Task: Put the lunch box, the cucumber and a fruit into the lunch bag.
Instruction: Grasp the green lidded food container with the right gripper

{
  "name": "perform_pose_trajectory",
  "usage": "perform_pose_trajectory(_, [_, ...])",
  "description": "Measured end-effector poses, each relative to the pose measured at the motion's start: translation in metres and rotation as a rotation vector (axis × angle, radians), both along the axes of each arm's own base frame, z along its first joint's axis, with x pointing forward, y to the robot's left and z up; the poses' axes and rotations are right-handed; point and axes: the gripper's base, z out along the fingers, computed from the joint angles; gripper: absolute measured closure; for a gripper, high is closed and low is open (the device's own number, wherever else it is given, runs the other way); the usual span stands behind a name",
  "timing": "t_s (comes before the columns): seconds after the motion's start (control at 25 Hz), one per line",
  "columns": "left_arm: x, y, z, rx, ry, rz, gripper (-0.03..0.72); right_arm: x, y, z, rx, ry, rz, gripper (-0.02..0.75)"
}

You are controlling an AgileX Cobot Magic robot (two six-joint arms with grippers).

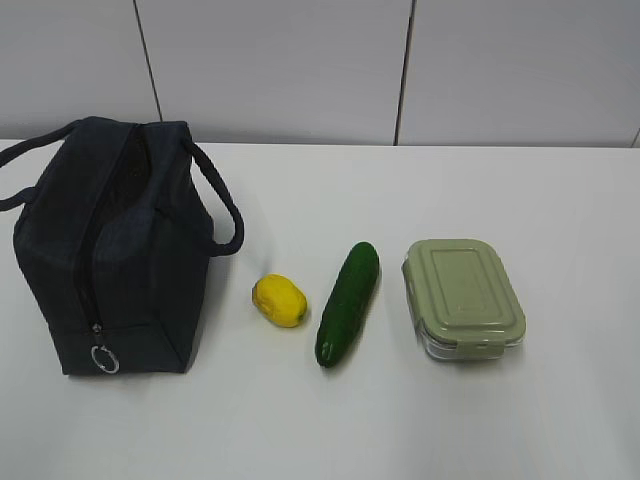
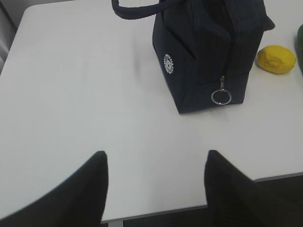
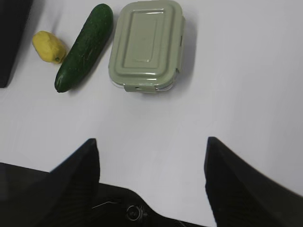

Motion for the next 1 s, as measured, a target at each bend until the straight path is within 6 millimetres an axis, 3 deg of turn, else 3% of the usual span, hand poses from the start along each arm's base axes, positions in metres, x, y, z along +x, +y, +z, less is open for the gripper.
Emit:
perform_pose_trajectory(0.52, [0.000, 0.000, 0.000, 0.000, 0.000, 0.000, 0.241, 0.070, 0.019, 0.011, 0.222, 0.078, 0.120, 0.223])
perform_pose_trajectory(1.0, [0.000, 0.000, 0.000, 0.000, 0.000, 0.000, 0.241, 0.142, 0.032, -0.003, 0.383, 0.215, 0.303, 0.223])
